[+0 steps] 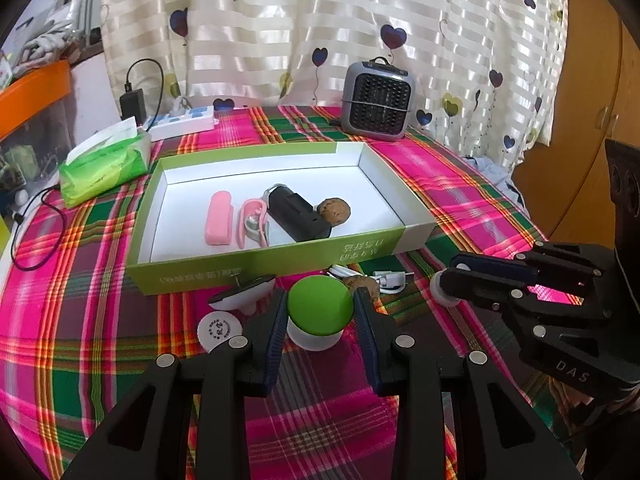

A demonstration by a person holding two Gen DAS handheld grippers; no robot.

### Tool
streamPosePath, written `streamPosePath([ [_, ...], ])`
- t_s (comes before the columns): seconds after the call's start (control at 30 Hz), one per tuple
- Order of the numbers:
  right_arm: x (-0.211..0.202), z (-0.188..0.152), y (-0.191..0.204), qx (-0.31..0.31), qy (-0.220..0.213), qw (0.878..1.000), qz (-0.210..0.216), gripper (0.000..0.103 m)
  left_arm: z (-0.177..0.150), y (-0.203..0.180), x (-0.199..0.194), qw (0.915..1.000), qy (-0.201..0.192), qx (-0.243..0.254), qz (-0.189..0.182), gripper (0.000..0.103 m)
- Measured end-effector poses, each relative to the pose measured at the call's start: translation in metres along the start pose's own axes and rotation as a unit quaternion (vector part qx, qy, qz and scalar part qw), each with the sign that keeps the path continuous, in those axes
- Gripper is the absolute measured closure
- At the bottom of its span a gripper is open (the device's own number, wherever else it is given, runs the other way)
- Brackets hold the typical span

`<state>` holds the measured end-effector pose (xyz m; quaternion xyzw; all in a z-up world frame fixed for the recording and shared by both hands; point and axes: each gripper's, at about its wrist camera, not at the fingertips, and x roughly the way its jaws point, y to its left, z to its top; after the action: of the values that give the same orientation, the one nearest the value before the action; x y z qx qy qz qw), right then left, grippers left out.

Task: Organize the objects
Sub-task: 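Carry the green-domed object and white knob over the box with both tools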

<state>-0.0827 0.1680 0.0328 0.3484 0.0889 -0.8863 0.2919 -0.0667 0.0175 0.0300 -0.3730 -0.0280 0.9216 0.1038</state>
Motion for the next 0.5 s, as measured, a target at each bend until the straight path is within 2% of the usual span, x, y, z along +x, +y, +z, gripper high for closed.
streamPosePath([
  [0.5,-0.011,0.006,0.018,-0.010,-0.018,1.000,0.007,0.090,0.000,-0.004,-0.022,0.9998,-0.017,-0.007,0.000,0.072],
])
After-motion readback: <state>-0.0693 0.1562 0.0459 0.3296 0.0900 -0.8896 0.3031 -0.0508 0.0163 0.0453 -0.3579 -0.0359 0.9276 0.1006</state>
